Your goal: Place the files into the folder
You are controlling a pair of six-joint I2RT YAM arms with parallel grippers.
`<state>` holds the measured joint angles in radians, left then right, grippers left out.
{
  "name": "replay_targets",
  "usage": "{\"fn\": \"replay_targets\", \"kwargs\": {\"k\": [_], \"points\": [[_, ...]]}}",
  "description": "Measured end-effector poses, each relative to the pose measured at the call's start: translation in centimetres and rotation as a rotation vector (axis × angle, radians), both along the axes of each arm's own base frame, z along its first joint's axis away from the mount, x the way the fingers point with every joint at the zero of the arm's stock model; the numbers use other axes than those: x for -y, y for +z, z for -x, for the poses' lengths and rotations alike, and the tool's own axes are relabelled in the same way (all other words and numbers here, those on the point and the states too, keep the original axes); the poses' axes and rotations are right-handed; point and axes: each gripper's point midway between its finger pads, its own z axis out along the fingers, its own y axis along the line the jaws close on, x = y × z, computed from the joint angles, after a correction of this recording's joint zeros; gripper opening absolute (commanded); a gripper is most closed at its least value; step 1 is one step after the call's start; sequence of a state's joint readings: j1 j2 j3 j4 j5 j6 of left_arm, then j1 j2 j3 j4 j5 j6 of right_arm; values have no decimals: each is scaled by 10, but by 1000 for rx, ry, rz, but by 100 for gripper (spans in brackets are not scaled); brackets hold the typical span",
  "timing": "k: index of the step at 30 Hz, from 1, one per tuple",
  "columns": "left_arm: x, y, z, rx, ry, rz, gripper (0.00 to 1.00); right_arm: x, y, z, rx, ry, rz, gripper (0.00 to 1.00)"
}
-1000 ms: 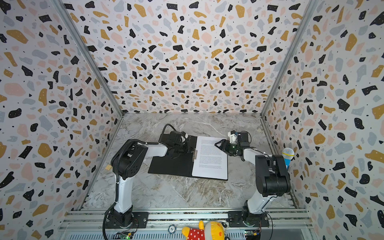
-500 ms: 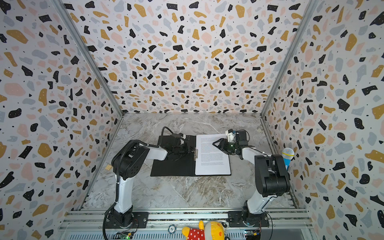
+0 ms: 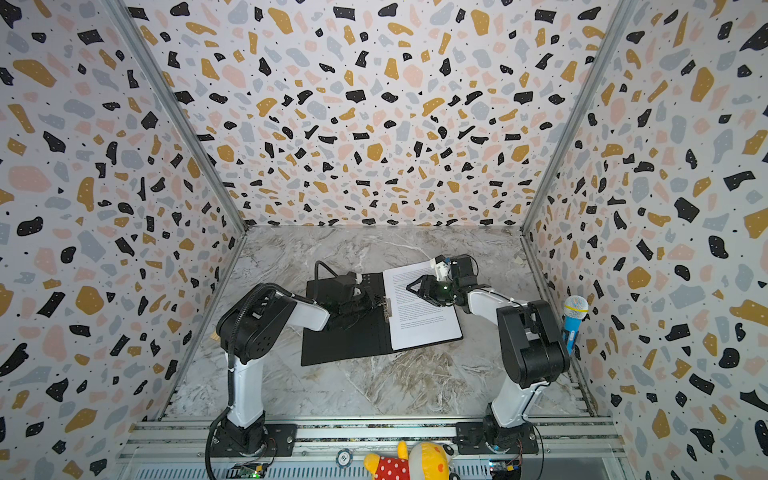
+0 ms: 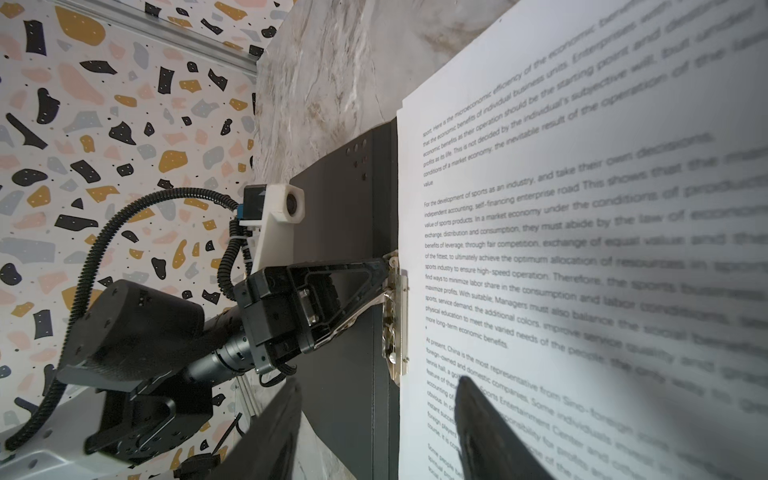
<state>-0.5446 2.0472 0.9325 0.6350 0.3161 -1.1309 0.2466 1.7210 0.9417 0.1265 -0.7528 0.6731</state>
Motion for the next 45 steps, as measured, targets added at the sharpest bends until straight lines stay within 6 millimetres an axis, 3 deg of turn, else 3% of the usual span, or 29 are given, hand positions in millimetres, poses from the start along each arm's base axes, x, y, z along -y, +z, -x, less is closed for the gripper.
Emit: {"fn": "replay_targets", "kwargs": {"k": [5,11,21,32,45], "points": [[-1,0,0,-11,9,-1,3,-4,-3,2,-10,8,1,59],[1,1,-1,-24,2,-10,5,-12,-3,1,-18,25,0,49],[5,1,-2,-39,-38,-46,8,-48,-17,2,-98,114,-11,36],[9,1,-4,-30,-76,-68,8,-78,-19,16,-140,196,-20,34],[11,1,-4,-24,-96,-82,8,-83,-31,20,-194,213,-13,33]]}}
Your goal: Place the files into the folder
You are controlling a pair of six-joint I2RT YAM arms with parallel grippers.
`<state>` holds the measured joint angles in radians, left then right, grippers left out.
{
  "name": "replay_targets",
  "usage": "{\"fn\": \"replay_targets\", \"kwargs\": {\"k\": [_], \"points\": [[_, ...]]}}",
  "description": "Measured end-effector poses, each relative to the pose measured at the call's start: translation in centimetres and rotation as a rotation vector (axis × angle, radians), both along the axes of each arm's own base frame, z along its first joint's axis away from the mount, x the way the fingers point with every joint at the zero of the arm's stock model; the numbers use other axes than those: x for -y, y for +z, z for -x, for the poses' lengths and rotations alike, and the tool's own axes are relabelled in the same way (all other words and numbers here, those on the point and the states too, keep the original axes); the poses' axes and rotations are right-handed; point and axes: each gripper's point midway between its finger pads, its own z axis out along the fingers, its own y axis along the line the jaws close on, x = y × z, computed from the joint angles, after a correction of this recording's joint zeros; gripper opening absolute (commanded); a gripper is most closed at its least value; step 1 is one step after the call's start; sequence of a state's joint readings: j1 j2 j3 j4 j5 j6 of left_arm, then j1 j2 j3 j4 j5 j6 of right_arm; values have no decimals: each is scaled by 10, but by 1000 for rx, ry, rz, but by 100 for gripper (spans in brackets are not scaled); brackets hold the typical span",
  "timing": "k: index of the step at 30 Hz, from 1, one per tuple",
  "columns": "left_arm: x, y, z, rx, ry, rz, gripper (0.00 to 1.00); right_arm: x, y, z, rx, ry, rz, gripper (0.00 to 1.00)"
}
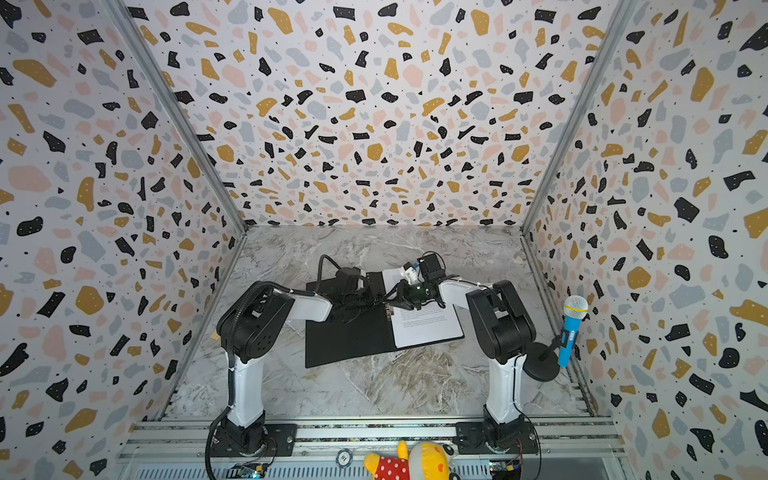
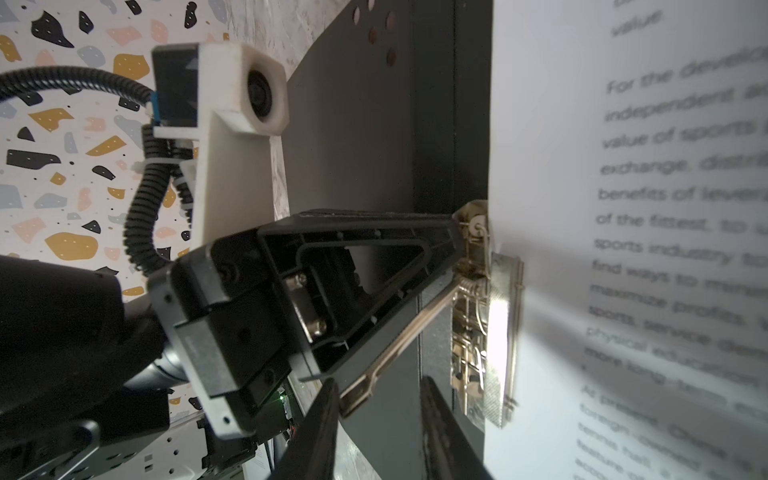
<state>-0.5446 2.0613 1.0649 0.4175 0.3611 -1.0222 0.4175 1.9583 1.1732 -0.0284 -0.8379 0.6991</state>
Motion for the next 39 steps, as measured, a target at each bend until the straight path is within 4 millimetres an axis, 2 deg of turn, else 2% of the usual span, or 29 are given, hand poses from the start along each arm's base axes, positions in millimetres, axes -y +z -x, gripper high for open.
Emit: {"fn": "replay_targets", "kwargs": {"k": [20,39], "points": [[2,-1,-1,7,-16,-9,8,-8,0,5,-26,28,-9,28],[4,-2,-2,12,-27,-7,8,-8,-1,9,-43,36,-7,16]]}}
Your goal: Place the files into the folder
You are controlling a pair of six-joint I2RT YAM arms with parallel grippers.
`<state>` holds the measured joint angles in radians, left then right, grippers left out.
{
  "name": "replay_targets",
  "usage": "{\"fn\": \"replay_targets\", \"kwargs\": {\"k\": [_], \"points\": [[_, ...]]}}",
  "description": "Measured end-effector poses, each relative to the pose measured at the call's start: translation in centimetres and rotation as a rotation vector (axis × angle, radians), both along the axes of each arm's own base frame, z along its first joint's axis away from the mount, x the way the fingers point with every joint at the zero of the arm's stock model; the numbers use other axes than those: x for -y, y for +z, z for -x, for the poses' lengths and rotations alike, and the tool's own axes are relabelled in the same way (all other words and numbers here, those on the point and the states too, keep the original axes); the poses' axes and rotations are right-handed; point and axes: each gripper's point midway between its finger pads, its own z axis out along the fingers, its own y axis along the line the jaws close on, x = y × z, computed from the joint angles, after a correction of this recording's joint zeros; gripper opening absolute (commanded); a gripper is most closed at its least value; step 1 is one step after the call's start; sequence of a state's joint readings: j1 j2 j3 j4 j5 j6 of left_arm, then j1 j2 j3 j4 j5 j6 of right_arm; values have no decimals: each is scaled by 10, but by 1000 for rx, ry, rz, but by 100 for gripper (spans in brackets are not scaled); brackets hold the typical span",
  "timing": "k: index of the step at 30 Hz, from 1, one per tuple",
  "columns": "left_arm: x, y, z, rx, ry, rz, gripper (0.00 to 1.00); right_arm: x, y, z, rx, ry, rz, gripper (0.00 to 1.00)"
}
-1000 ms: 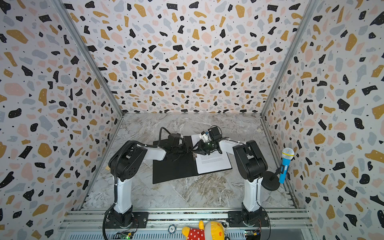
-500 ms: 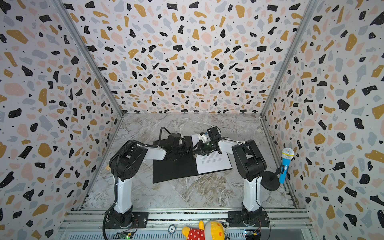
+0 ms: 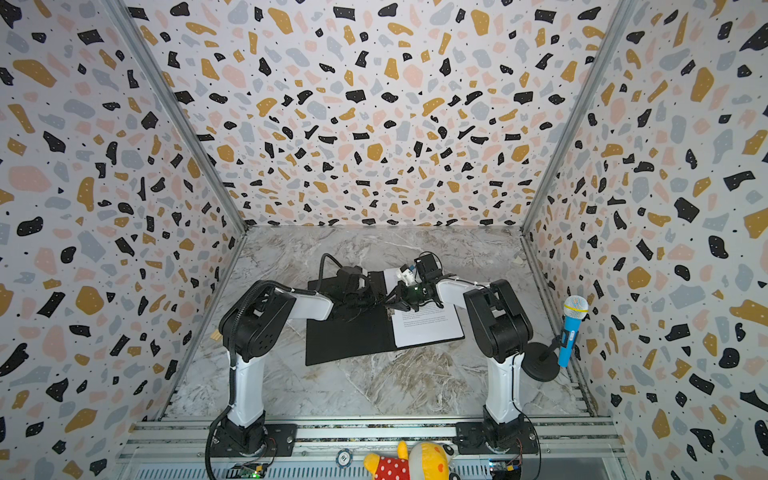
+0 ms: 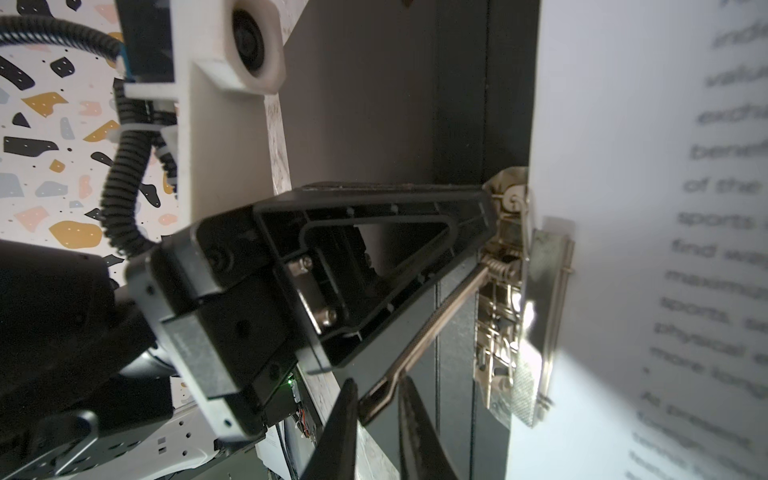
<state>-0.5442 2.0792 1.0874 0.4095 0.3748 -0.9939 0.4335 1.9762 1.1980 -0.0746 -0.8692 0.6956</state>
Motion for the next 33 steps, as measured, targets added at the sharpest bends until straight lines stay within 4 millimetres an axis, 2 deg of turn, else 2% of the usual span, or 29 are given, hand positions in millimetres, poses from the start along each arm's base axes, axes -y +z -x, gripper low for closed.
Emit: {"fn": "replay_targets", "kwargs": {"k": [12,33], "points": [[0,0,-3,4,-6,3,8,5,-11,10,-20,12,17,6],[5,-1,-6,-7,-34,28,8,24,-40,21,180,57,101,1]]}}
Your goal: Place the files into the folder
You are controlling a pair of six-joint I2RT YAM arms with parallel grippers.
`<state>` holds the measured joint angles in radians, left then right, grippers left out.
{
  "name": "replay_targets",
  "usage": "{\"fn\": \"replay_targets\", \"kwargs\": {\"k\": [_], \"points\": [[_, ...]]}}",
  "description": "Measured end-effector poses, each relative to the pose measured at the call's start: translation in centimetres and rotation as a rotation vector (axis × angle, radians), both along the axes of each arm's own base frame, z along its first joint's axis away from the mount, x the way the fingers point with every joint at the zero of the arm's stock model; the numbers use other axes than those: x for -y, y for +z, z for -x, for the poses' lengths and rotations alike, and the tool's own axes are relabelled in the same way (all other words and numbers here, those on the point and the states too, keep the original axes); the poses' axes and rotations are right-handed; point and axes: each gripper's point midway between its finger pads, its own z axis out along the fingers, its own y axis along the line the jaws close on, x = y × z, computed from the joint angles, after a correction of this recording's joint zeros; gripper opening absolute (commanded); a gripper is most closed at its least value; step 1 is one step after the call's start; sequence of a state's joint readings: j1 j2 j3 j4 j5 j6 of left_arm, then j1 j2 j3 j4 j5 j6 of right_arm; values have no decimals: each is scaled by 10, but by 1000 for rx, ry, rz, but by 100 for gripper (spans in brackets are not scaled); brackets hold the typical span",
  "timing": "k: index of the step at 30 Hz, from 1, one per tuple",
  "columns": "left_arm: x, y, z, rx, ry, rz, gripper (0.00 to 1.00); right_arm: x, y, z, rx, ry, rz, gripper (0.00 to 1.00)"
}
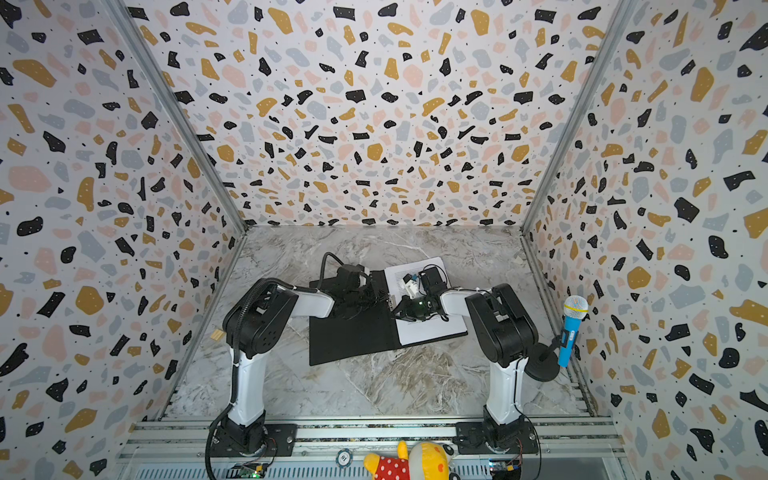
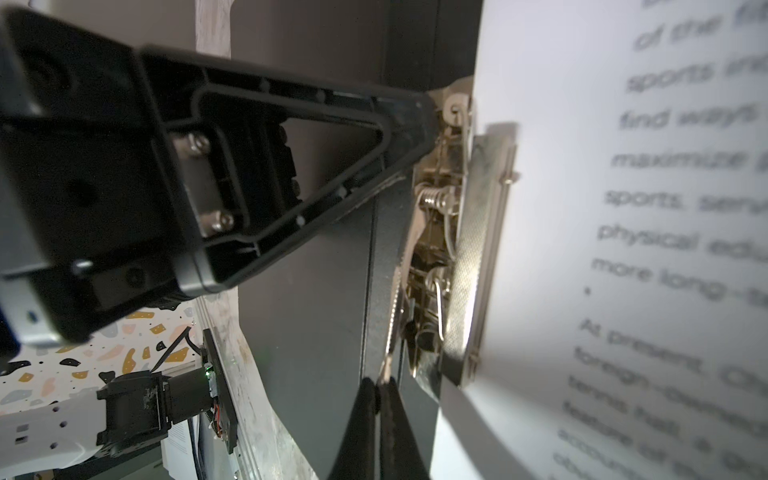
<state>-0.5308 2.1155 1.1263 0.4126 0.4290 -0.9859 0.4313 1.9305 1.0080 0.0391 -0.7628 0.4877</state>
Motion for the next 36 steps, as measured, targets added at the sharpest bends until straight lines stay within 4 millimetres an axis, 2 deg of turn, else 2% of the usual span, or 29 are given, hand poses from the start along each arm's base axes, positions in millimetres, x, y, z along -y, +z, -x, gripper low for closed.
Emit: {"fn": "replay_targets", "kwargs": {"k": [16,24,36], "points": [[3,0,-2,-21,11,48,8,5,-12,-3,58,-23,64,1],[2,1,-8,-29,41,83,8,-1,-14,-8,76,-27,107,2],[-2,1,-11,-19,62,85,8,-7,-11,-12,77,-31,101,15]]}}
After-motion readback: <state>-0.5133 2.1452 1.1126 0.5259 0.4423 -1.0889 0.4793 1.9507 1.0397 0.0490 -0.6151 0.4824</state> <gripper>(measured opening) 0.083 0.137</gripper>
